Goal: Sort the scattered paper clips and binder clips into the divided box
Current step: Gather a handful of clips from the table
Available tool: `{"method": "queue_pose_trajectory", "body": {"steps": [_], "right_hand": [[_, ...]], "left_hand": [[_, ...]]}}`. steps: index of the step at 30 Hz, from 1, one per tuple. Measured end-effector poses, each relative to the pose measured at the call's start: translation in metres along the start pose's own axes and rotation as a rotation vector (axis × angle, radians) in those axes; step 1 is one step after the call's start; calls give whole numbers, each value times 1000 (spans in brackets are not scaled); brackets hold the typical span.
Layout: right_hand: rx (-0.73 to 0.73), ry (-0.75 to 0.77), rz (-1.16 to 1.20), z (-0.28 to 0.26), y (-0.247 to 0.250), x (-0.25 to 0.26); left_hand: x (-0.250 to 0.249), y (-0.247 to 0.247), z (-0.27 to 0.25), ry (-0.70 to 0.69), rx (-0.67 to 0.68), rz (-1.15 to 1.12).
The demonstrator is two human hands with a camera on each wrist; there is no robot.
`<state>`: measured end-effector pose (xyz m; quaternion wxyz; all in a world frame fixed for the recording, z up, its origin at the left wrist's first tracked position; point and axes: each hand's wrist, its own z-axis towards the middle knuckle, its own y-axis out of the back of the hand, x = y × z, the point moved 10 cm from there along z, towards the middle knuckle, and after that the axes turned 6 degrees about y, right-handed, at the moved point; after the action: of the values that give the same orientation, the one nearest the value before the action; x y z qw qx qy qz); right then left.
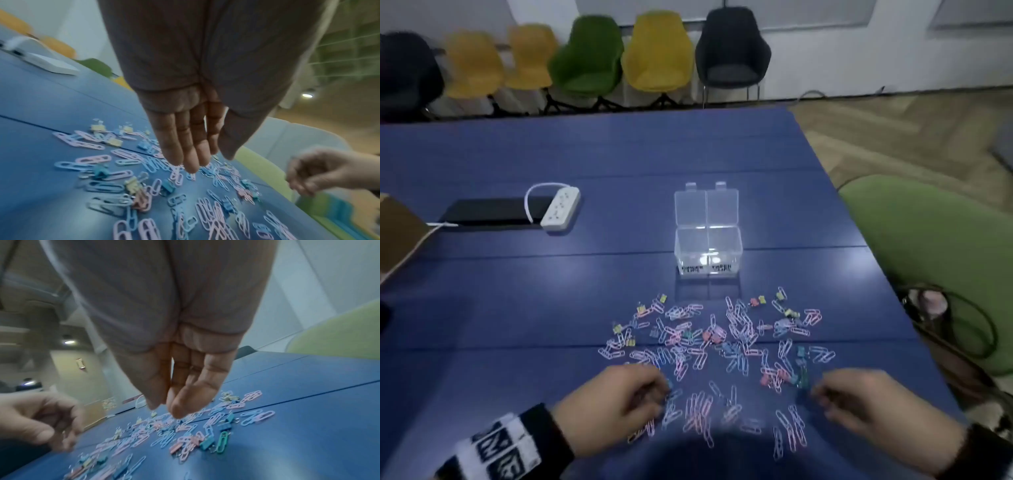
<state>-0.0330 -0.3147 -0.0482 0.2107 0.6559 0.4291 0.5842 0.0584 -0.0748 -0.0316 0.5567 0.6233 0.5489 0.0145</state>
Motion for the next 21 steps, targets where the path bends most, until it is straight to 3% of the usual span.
{"method": "queue_pose_trajectory", "body": {"steps": [6, 10, 15, 21], "right_hand": [[53, 111, -214, 31, -38, 33], [68, -62, -430, 25, -46, 33], [102, -240, -480, 16, -60, 12], [-19, -219, -403, 27, -64, 8]], "left_hand": [[-17, -45, 34, -181, 35, 273], [-18, -62, 43, -243, 38, 440], [-25, -85, 48, -341, 100, 583], [-36, -102, 51, -397, 131, 624]]}}
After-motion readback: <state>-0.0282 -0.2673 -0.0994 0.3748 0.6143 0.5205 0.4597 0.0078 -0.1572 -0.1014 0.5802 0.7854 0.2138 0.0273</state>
